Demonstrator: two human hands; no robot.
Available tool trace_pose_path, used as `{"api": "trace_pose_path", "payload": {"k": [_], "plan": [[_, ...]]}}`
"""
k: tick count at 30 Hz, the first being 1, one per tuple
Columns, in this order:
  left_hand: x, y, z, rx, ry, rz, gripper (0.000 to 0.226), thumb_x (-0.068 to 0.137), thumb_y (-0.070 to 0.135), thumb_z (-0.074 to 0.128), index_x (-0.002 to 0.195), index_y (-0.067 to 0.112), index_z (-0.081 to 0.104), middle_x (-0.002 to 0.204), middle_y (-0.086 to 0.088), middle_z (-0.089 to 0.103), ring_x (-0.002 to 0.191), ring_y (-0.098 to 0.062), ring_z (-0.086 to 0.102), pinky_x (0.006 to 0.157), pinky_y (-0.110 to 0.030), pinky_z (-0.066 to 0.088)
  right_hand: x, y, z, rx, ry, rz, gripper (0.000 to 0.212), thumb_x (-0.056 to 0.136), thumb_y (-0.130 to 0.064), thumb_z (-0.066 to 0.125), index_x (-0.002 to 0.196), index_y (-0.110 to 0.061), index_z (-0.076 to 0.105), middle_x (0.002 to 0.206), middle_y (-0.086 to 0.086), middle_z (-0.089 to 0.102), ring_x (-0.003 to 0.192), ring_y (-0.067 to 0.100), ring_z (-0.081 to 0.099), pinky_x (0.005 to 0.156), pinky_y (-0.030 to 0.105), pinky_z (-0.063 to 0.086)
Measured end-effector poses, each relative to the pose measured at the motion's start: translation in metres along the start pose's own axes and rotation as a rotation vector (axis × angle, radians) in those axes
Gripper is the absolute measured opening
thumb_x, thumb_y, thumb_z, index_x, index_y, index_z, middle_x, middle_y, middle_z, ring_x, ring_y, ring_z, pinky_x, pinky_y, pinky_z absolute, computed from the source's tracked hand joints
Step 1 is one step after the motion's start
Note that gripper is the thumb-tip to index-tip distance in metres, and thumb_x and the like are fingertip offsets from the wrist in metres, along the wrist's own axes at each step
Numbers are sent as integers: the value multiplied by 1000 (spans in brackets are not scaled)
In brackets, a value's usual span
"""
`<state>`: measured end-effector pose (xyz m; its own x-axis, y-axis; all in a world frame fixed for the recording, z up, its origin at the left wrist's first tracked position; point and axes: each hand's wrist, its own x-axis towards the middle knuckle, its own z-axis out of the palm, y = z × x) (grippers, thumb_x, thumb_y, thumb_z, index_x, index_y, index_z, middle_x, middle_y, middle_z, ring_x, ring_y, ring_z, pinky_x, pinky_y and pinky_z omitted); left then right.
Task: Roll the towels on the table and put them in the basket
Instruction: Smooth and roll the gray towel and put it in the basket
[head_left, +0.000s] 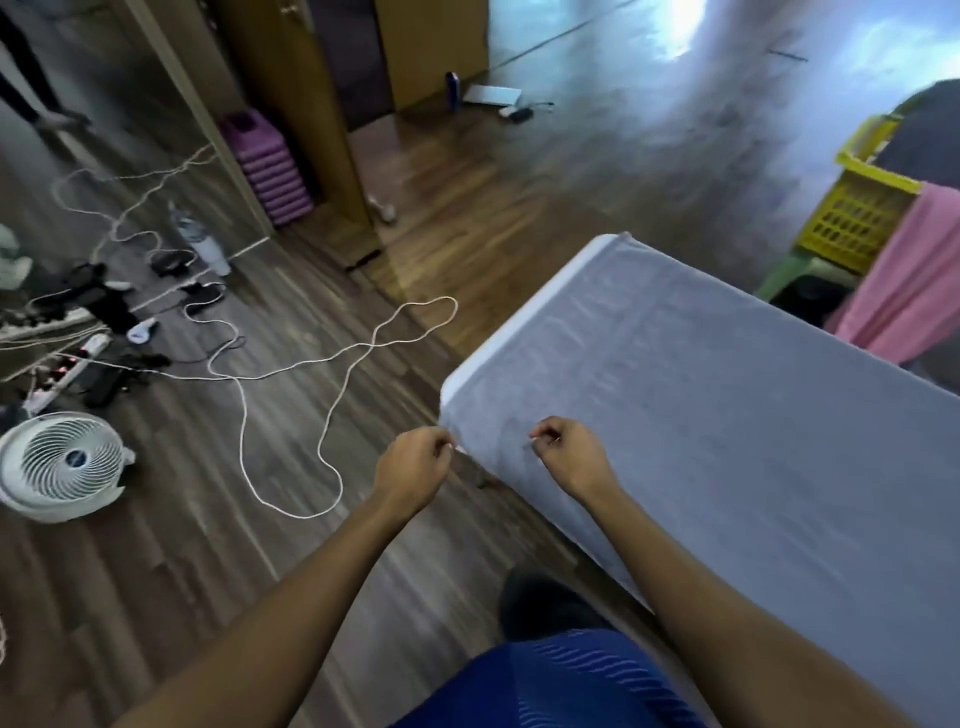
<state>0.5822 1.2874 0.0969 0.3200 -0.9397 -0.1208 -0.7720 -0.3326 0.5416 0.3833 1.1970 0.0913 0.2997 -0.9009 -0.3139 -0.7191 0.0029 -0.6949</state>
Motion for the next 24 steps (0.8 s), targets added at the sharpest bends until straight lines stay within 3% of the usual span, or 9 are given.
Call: {"api": "trace_pose_path", "payload": {"k": [6,8,10,12,17,21,24], "plan": [[87,-46,-40,-17,33,-84,16,89,21,56,93,23,71,91,4,72,89,-19,65,77,-34,51,89,-57,39,21,-59,-10,15,88,-26,57,95,-24,71,97,-3,71,93,17,64,89,36,51],[124,-57,-52,-21,31,-59,16,91,19,56,95,20,72,93,3,71,88,-17,65,78,-34,51,124,-74,47,61,-58,0,14,90,-24,58,97,-27,70,101,-5,71,96,13,63,90,27,49],[168,-69,-63,-7,15,-33,17,91,17,57,97,18,72,94,2,72,88,-17,64,78,-32,50,163,-90,53,88,-41,-2,14,91,-20,60,100,-22,71,97,-6,69,87,5,61,76,8,42],[215,-79,-74,15,-22,-8,17,91,17,57,98,18,72,94,1,72,89,-17,64,78,-32,50,204,-103,56,125,-10,10,14,92,-20,60,102,-21,70,94,-8,67,79,-1,57,62,2,37],[331,-88,-97,86,-166,46,17,91,20,55,98,20,71,96,0,70,94,-19,63,80,-32,48,303,-127,44,201,78,107,15,93,-22,60,104,-22,70,101,-3,69,92,11,61,79,21,42],[413,-74,-107,95,-223,136,16,88,19,56,94,21,71,91,3,70,88,-18,64,78,-32,49,353,-136,23,269,170,181,11,93,-21,60,100,-24,69,100,-2,69,93,13,63,87,29,50],[470,-57,-107,74,-254,213,17,84,22,54,89,23,71,87,4,70,82,-18,64,76,-36,51,382,-139,7,296,243,228,8,93,-22,61,97,-25,67,95,-5,68,90,10,63,80,25,52]]}}
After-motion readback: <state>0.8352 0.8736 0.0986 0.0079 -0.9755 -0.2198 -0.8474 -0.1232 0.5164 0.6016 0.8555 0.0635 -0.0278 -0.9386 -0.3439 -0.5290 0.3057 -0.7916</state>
